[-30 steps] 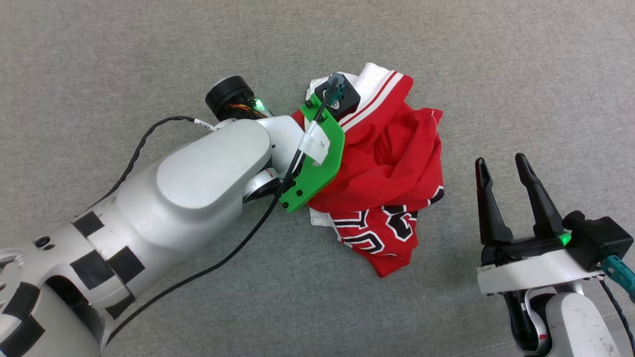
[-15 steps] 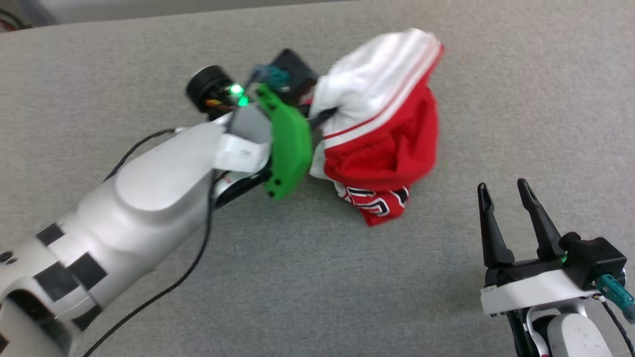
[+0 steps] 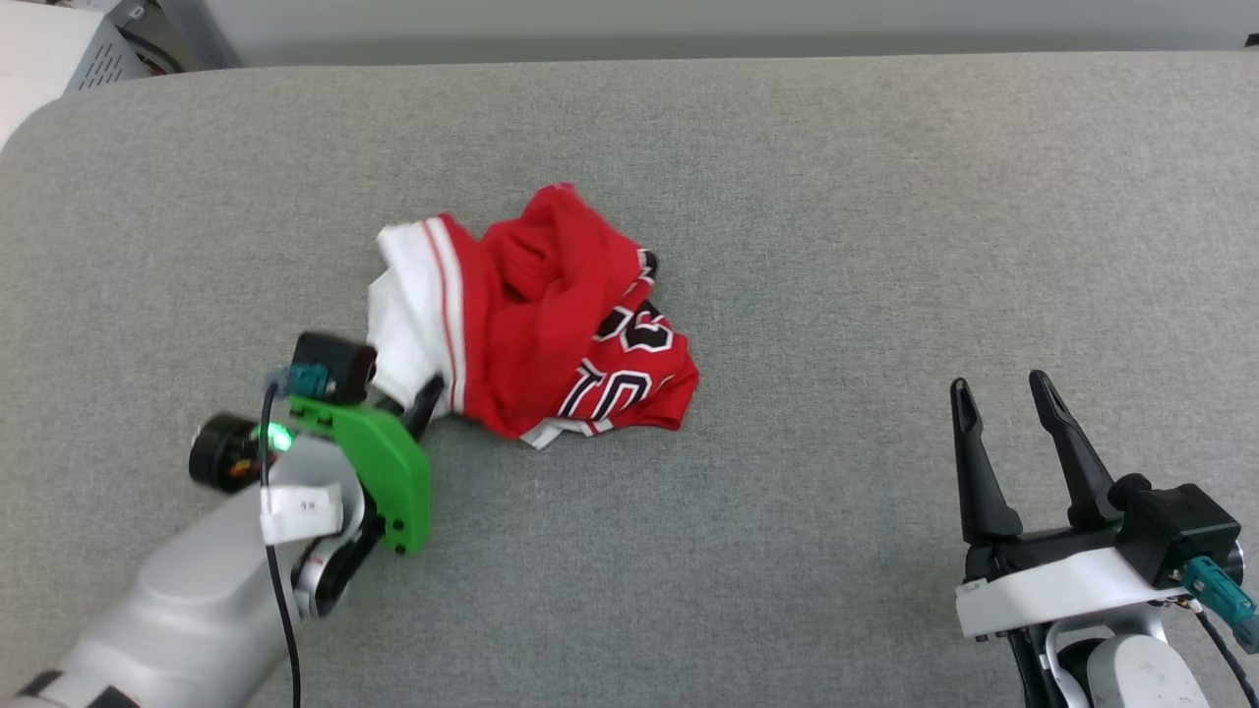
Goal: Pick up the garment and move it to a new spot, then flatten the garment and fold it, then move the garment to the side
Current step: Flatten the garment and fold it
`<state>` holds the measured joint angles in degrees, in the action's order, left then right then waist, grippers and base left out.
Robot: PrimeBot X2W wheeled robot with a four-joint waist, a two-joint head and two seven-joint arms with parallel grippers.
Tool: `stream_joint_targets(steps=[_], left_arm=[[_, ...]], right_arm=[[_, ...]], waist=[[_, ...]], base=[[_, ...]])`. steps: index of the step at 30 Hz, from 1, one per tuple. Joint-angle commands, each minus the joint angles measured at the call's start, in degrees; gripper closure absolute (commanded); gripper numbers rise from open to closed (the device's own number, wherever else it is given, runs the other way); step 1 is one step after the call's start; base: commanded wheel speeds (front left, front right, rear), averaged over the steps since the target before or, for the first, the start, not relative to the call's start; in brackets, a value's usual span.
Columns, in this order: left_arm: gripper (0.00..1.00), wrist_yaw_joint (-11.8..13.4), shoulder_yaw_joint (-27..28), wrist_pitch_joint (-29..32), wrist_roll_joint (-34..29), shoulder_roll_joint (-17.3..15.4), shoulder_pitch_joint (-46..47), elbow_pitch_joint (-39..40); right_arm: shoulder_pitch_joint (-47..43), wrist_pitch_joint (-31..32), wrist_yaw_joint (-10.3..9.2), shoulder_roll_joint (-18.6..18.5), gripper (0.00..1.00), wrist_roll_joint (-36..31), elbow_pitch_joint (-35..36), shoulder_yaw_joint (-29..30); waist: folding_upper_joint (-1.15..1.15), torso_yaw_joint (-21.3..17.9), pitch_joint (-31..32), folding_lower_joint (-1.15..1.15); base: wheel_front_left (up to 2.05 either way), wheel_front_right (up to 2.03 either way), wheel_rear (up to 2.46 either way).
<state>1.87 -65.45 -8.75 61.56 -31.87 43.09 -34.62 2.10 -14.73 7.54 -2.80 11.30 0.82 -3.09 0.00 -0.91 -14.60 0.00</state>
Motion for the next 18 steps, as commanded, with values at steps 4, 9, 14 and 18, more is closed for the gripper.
stream_joint_targets(steps=[4,9,14,18], left_arm=[[1.0,-0.18,-0.44,0.16,2.38,2.11,-4.25,-4.1],[0.96,-1.56,-0.83,-0.65,2.85,4.45,-5.22,-8.32],[0.0,0.11,1.09,-5.27,0.51,4.88,-3.9,-9.59],[0.0,3.86,6.85,-6.19,-4.46,3.86,-3.05,-4.95]], right_arm=[[-0.87,-0.27,-0.05,-0.08,0.0,-0.84,-0.27,0.03],[-0.9,-0.27,-0.05,-0.08,0.0,-0.76,-0.84,0.14],[-1.65,-0.27,-0.05,-0.08,0.0,-0.77,-0.77,0.36],[-2.59,-0.27,-0.05,-0.08,0.0,-0.4,-0.66,0.77]], waist=[[0.0,0.46,0.47,0.0],[0.0,0.66,0.88,0.0],[0.0,0.8,2.02,0.0],[0.0,1.14,3.2,0.0]], base=[[0.0,0.0,0.0],[0.0,0.0,0.0],[0.0,0.0,0.0],[0.0,0.0,0.0]])
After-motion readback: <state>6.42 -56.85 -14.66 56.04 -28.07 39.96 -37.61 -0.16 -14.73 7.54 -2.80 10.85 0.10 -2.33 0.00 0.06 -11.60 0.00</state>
